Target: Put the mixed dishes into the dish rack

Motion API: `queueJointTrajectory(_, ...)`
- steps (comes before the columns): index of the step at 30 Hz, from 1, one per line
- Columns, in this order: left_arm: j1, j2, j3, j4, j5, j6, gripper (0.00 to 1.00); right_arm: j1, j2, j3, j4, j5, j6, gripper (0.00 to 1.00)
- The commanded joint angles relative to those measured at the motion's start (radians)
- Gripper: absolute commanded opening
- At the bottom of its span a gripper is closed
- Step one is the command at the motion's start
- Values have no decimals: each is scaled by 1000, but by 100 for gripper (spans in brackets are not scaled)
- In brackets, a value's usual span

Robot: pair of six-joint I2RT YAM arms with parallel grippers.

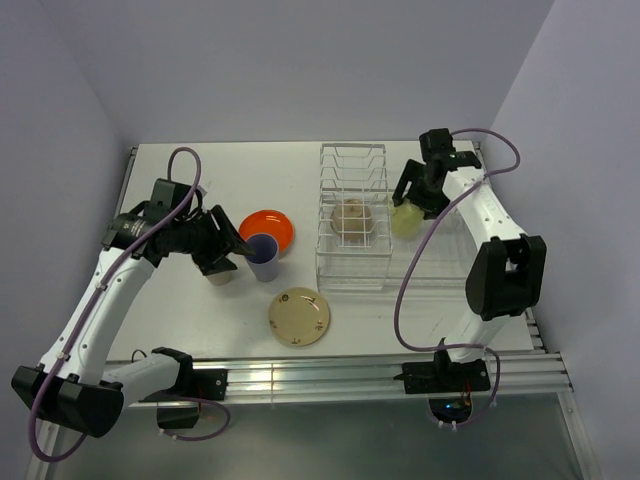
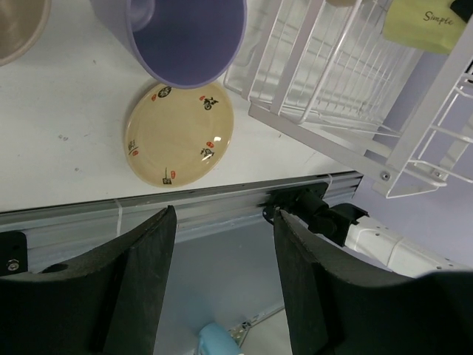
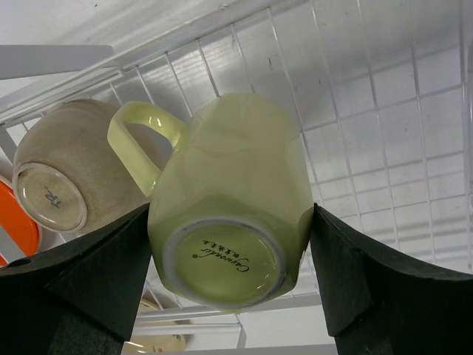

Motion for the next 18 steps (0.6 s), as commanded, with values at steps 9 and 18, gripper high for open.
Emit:
queueJointTrajectory(9,-15,15,-37,51,-26,-35,63,55,69,121,53,70,-26,0)
queueJointTrajectory(18,-47,36,-75,49,-56,-55,67,80,82,118,49,108,-24,4)
